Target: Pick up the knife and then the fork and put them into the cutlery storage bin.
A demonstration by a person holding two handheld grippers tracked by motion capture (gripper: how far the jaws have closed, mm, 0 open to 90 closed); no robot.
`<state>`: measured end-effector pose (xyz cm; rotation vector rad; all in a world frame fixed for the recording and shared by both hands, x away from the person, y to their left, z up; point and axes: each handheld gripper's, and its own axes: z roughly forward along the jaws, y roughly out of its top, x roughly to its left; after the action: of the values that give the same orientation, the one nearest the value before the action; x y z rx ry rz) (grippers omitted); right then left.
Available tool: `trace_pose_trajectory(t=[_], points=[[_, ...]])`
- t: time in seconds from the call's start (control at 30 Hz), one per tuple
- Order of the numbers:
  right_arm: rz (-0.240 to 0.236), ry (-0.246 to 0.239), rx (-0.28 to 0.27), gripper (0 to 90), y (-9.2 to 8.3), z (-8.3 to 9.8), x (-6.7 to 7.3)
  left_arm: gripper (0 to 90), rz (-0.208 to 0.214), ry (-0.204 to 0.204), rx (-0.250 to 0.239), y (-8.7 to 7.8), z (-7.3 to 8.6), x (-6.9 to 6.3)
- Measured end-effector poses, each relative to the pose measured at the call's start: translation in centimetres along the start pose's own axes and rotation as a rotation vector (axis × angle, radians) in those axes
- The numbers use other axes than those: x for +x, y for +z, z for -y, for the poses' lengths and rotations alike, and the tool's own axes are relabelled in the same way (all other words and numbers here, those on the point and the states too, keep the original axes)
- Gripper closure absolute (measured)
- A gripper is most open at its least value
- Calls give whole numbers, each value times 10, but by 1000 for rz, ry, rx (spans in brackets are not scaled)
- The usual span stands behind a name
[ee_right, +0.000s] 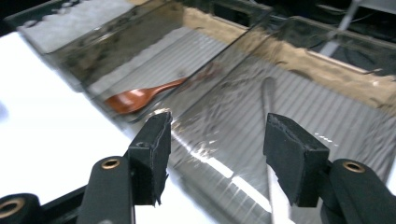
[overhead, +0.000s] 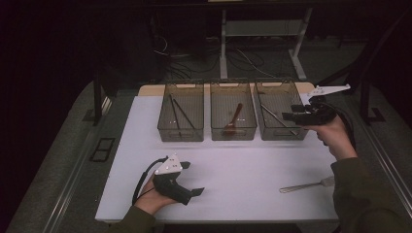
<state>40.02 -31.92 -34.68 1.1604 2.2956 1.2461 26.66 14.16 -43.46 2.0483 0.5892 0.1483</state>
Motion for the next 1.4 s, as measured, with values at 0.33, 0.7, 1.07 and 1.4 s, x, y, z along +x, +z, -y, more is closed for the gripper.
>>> trace_pose_trajectory(t=[0.33,0.7,1.07,1.4], points=[[-52,-43,36,439,-14,28,22,0,-5,-7,1,0,1,0],[-110,-114,114,503,-21,60,42,0,-6,-4,4,0,1,1],[-142,-166,207,540,-24,80,53,0,-5,-3,7,0,1,2],[-214,-234,254,835,-34,108,75,0,-8,8,14,0,1,1]])
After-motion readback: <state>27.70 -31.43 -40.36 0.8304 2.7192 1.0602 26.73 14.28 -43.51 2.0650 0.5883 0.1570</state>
